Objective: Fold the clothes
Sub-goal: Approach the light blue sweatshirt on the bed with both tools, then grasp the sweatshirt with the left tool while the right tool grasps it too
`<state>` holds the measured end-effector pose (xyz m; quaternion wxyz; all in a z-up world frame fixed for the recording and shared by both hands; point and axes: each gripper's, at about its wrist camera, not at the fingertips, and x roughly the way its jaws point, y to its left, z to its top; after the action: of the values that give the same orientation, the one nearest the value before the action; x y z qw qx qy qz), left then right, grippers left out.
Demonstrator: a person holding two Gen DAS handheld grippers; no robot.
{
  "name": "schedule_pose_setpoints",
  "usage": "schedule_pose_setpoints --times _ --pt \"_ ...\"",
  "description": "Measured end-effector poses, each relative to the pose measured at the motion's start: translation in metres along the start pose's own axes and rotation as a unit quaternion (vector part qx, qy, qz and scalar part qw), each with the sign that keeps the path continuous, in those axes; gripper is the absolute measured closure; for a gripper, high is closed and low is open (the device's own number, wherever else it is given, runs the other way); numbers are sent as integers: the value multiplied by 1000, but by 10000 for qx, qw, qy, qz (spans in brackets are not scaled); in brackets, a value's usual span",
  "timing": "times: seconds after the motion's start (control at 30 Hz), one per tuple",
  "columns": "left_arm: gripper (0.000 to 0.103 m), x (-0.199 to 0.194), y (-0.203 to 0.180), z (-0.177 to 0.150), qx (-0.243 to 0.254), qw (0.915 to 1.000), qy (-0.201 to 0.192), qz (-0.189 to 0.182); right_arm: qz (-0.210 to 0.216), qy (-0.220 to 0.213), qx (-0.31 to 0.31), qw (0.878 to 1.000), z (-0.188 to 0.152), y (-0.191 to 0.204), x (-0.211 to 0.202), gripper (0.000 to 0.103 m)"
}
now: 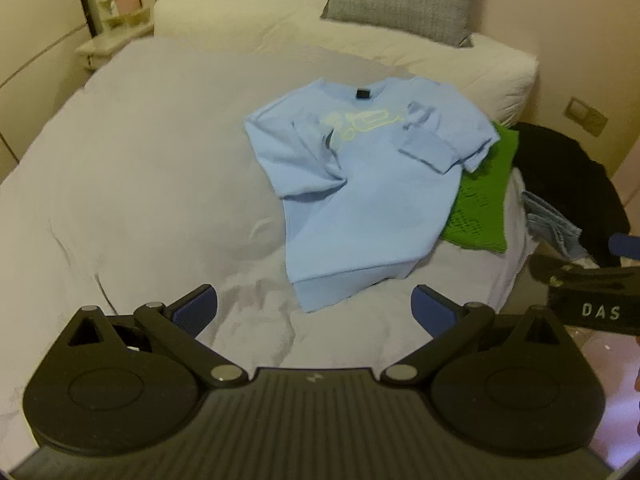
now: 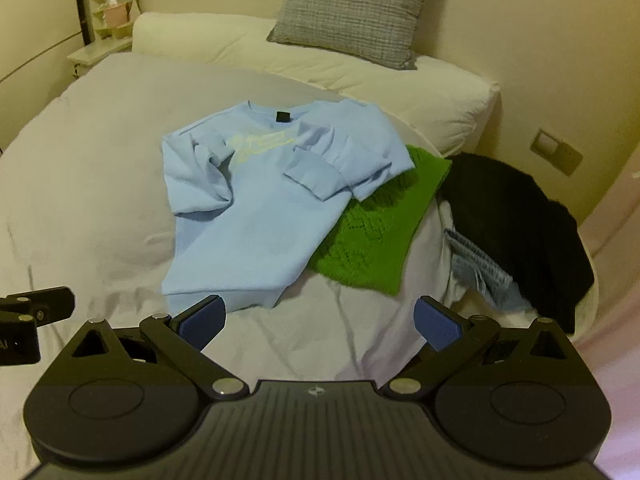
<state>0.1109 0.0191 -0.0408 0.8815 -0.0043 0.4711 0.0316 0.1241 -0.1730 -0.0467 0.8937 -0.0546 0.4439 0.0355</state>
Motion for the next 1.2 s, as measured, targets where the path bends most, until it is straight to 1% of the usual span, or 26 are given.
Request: schedule_pose_setpoints --times 0.13,0.27,0.4,0.53,0.67,0.7,0.77,0.87,0.93,1.2 --pt "1 29 -9 17 48 9997 216 51 -24 98 -219 9997 17 -6 34 0" --pt "1 57 -19 37 6 9991 420 -30 85 279 -413 9987 33 -11 70 0" --pt "1 85 -28 60 -76 9985 547 -10 227 465 -533 9972 51 -20 103 0" --pt "1 115 -40 86 -106 9979 641 -86 421 522 -506 9965 70 -35 129 0" --pt "2 146 -49 110 -61 9975 691 -89 333 604 -556 9961 89 -48 160 0" --pt "2 153 -50 115 -49 9975 704 -84 328 602 -568 9960 94 -51 167 0" --pt "7 169 -51 125 -48 9973 731 -87 317 599 -592 9959 104 -56 182 1" --pt "7 194 -47 137 -122 9970 765 -53 307 544 -656 9959 119 -56 204 3" --pt "7 210 -42 144 -219 9967 776 -16 283 459 -726 9959 127 -54 218 6" --pt "3 277 -19 176 -586 9956 727 88 235 12 -1063 9941 158 -45 263 5"
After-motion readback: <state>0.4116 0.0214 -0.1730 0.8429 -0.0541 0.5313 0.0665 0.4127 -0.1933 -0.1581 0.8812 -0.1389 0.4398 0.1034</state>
